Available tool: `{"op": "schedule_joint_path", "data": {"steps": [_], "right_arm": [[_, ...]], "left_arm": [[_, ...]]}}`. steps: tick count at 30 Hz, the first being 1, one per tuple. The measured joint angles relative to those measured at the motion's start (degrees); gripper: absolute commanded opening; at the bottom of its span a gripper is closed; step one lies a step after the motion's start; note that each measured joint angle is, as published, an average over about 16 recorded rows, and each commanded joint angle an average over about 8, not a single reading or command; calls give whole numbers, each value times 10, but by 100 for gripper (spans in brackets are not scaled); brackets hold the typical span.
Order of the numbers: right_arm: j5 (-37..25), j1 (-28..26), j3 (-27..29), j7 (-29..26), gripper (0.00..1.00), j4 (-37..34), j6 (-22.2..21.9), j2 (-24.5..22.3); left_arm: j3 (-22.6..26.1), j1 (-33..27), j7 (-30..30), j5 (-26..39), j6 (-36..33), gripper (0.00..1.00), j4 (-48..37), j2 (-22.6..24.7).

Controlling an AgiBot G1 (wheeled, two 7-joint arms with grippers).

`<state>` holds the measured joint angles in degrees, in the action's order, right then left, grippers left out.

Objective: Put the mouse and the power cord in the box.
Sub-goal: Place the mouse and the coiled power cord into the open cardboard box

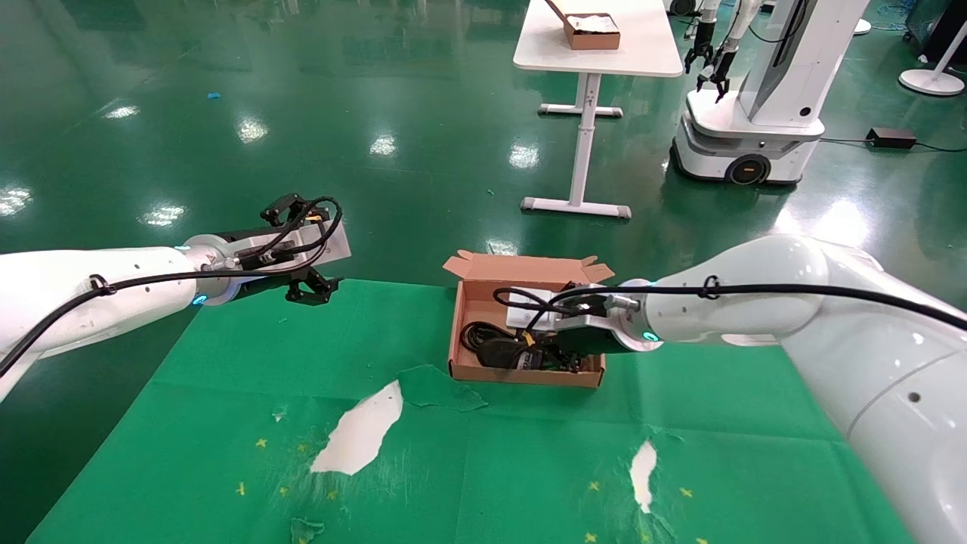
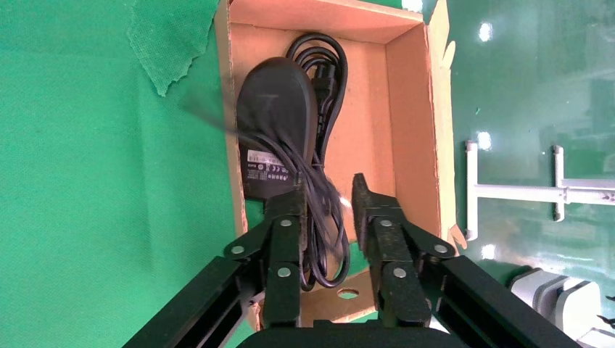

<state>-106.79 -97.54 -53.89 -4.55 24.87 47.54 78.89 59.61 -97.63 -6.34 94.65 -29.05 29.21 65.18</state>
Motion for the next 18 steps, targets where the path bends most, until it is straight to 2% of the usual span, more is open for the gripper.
{"op": "schedule_joint_path", "data": {"steps": [9,18], "right_arm": [[9,3,11,2,100,13,13,-8],[69,36,46,-4,100,58,49,-49]], "left_arm": [[0,0,1,1,0,100,1,0],[0,0,1,1,0,100,1,0]]}}
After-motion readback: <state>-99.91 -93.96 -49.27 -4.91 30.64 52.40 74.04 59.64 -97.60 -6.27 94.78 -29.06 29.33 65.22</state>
